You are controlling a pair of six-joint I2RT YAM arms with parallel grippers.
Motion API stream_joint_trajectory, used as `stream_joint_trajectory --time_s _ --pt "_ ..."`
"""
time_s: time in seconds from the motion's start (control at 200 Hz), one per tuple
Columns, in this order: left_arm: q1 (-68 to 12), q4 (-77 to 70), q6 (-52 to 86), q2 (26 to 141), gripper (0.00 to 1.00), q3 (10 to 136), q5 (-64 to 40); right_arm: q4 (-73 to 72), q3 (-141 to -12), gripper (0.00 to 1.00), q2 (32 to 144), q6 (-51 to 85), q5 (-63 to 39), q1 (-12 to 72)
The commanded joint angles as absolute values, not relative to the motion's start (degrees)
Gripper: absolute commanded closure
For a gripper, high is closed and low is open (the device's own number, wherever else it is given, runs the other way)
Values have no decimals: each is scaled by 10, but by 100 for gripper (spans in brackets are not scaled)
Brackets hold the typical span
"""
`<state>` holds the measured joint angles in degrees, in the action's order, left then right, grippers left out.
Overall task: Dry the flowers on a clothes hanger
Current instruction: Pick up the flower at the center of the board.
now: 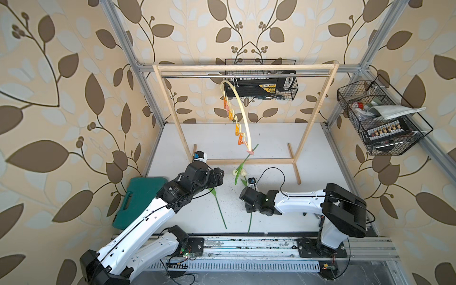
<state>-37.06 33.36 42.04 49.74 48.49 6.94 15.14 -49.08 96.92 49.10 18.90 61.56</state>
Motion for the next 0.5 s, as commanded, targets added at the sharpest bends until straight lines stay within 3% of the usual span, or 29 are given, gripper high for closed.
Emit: stream_joint_trajectory --time_s 0.0,0.495 --pt "-365 325 436 461 22 473 64 143 -476 81 986 496 174 610" --pt "-365 309 438 460 25 482 12 138 -439 96 946 524 178 589"
